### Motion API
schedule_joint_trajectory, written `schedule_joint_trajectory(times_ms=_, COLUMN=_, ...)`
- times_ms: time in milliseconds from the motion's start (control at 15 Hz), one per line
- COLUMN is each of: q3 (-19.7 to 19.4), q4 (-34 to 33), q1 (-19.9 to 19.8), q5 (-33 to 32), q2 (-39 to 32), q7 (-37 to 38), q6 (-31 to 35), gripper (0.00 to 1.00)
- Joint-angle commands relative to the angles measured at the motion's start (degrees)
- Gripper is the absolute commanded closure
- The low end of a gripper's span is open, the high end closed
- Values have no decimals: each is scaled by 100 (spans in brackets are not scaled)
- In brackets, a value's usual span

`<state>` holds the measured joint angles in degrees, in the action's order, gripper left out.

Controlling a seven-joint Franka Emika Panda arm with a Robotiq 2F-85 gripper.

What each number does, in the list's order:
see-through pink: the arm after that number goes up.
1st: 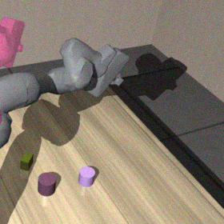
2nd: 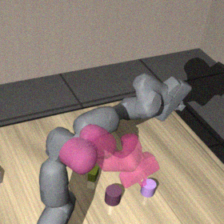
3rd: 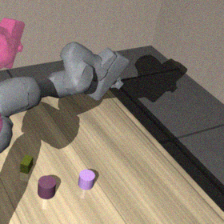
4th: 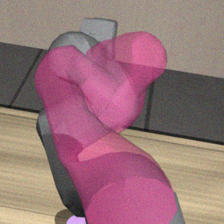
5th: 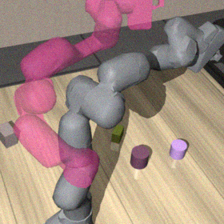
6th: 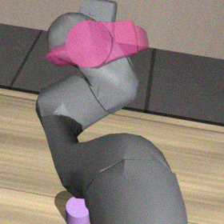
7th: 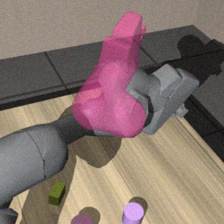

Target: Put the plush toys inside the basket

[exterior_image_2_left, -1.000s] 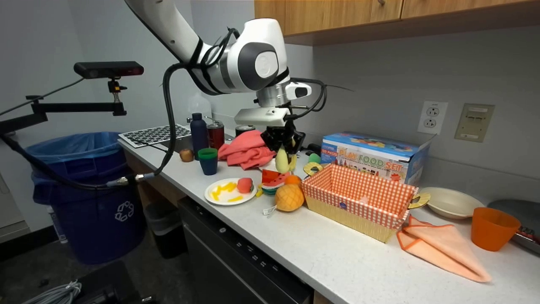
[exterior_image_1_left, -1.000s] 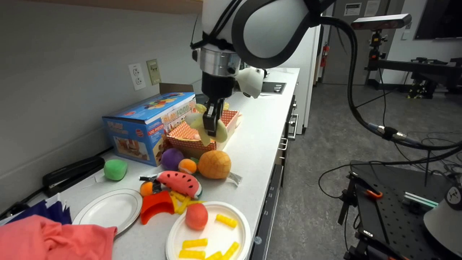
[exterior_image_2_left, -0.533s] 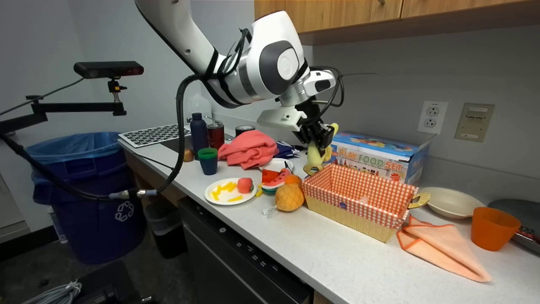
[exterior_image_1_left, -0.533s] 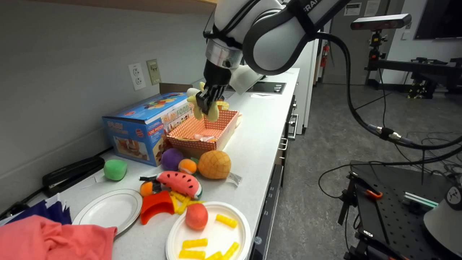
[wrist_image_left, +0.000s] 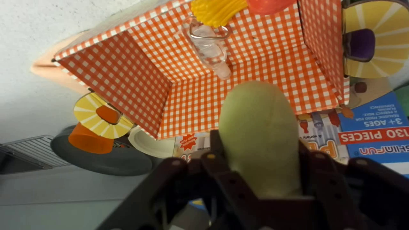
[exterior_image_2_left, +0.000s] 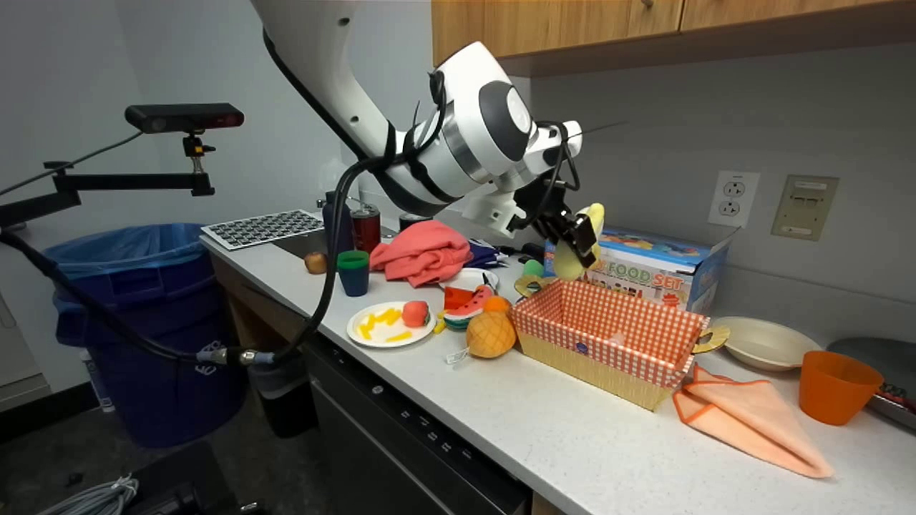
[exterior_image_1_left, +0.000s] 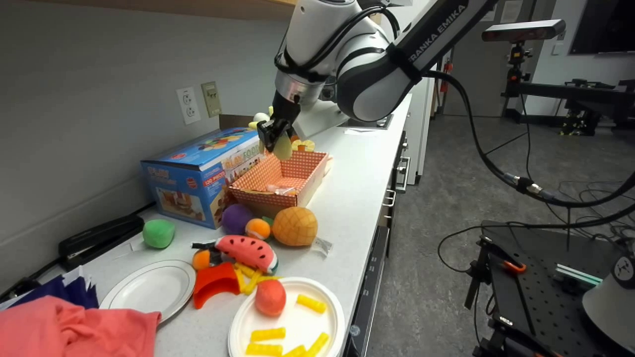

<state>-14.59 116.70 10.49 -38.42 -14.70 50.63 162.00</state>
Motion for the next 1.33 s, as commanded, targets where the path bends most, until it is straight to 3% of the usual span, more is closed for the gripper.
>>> schedule_joint_trajectory(times_ms=0, q3=-20, q4=-178, q1=193, q5=-194, q2=-206, q7=408, q6=-76, gripper=16)
schedule_joint_trajectory(times_ms=133, q3=81, q4=-120, q1=173, q5=-84, q2=-196, q7=255, q6=-50, gripper=2)
schedule_joint_trajectory(times_ms=200, q3=108, q4=-99, q1=171, q5=-84, q2=-177, q7=224, q6=-52, gripper=0)
schedule_joint_trajectory(times_ms=400, q3=487, q4=198, q1=26, q5=358, q2=112, q7=-550, q6=-361, gripper=0)
schedule_joint_trajectory(times_ms=533, q3=1001, q4=489, q1=-216, q5=1101, q2=367, q7=-1502, q6=-826, gripper=0)
schedule_joint_trajectory(times_ms=733, q3=1367, q4=656, q1=-300, q5=2157, q2=572, q7=-2702, q6=-1523, gripper=0)
schedule_joint_trajectory(times_ms=1000, q3=1378, q4=593, q1=-303, q5=2524, q2=611, q7=-3197, q6=-2340, gripper=0)
schedule_joint_trajectory(times_ms=1200, q3=1413, q4=478, q1=-449, q5=2972, q2=389, q7=-3530, q6=-2330, gripper=0)
schedule_joint_trajectory(times_ms=1267, q3=1362, q4=540, q1=-329, q5=2586, q2=470, q7=-3169, q6=-2298, gripper=0)
